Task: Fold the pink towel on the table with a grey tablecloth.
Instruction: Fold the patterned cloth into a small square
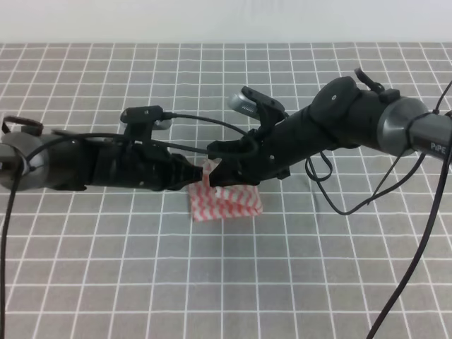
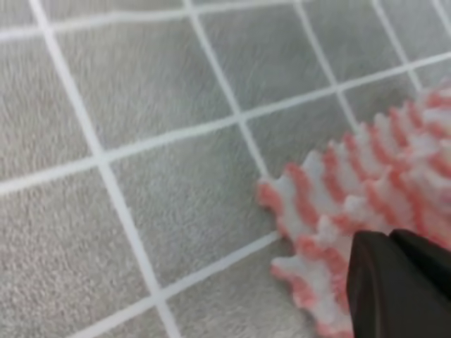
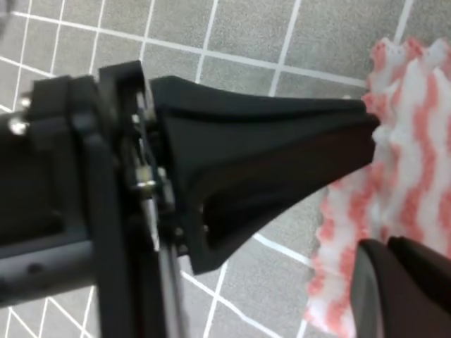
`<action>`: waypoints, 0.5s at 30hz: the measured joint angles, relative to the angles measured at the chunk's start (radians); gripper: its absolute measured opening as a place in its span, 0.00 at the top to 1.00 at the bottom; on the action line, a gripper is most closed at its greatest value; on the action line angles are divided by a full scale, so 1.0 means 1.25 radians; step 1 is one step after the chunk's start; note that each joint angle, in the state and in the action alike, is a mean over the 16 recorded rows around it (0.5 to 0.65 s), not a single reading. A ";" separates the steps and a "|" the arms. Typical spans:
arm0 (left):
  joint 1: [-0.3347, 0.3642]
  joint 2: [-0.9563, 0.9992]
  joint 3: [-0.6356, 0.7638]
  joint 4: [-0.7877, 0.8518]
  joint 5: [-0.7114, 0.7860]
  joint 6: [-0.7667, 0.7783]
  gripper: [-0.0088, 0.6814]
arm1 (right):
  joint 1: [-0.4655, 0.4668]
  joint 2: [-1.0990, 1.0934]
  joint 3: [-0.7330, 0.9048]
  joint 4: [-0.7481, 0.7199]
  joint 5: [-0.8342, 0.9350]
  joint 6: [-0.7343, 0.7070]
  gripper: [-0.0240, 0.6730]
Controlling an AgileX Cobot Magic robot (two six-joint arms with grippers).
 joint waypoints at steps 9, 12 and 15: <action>0.022 -0.046 0.000 0.032 -0.016 -0.012 0.99 | 0.001 0.000 0.000 0.006 -0.002 -0.008 0.99; 0.039 -0.059 0.000 0.041 -0.009 -0.019 0.99 | 0.002 0.000 0.000 0.009 -0.003 -0.010 0.99; 0.055 -0.064 0.000 0.046 0.000 -0.027 0.99 | 0.005 0.000 0.000 0.011 -0.005 -0.013 0.99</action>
